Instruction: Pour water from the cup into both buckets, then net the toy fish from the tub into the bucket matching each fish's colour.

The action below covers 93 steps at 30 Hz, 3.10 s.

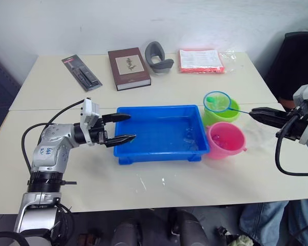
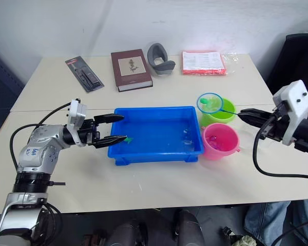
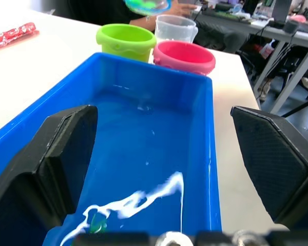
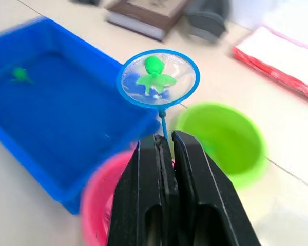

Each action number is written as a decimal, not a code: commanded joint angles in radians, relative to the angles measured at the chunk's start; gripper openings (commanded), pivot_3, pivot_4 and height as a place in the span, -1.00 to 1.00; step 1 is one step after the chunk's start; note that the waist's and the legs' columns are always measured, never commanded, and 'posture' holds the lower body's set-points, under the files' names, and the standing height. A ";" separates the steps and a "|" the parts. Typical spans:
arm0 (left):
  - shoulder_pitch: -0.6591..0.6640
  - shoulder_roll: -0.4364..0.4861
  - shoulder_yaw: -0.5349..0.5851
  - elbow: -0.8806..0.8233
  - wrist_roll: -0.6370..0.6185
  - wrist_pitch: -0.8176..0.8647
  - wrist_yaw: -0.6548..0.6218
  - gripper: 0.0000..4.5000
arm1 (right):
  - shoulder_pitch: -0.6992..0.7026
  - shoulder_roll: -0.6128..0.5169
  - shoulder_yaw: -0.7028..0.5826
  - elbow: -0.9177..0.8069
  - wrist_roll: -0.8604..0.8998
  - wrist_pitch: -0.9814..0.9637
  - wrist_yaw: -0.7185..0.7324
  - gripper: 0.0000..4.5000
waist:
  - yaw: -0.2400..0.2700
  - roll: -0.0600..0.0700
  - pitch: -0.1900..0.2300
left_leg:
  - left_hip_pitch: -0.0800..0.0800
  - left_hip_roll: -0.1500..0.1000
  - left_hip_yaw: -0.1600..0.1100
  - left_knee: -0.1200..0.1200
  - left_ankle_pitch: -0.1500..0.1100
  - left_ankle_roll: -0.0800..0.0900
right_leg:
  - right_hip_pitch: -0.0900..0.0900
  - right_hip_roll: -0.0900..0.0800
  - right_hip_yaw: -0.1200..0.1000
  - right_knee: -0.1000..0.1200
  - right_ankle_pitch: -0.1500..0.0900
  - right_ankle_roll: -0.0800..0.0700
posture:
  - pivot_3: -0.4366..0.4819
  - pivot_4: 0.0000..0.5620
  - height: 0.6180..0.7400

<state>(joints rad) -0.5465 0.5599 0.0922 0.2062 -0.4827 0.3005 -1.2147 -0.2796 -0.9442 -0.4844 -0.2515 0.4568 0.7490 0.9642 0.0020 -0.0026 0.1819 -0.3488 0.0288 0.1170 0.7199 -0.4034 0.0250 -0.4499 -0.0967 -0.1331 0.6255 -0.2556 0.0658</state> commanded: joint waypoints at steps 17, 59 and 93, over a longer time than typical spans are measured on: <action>-0.063 -0.057 0.019 0.011 -0.001 -0.108 0.030 0.98 | 0.092 -0.068 0.206 0.392 -0.618 -1.037 -0.341 -1.00 | 0.001 0.001 0.000 | 0.008 0.000 0.003 -0.003 0.000 -0.001 | 0.005 0.000 0.004 -0.001 0.000 0.000 | -0.05 -0.47 1.00; 0.205 0.203 0.106 0.040 0.014 -0.198 -0.092 0.98 | -0.408 0.289 0.952 0.109 -0.437 -0.294 -0.102 -1.00 | -0.011 0.002 0.001 | 0.006 0.002 0.000 -0.004 0.000 0.000 | 0.004 -0.002 0.003 -0.001 -0.001 -0.002 | -0.05 -0.47 1.00; 0.123 0.100 0.065 -0.102 -0.057 -0.056 -0.029 0.98 | -0.080 0.208 0.200 -0.245 0.065 0.100 -0.033 -1.00 | -0.003 0.001 0.001 | 0.000 -0.001 -0.006 -0.002 0.000 0.000 | 0.004 -0.002 0.000 -0.004 0.000 -0.001 | -0.05 -0.47 1.00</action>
<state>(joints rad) -0.4016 0.6660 0.1636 0.1452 -0.5123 0.2307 -1.2560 -0.3666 -0.7151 -0.2004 -0.4432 0.4801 0.8704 0.9418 -0.0010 -0.0012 0.1829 -0.3485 0.0283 0.1105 0.7182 -0.4032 0.0247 -0.4461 -0.0989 -0.1325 0.6221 -0.2559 0.0651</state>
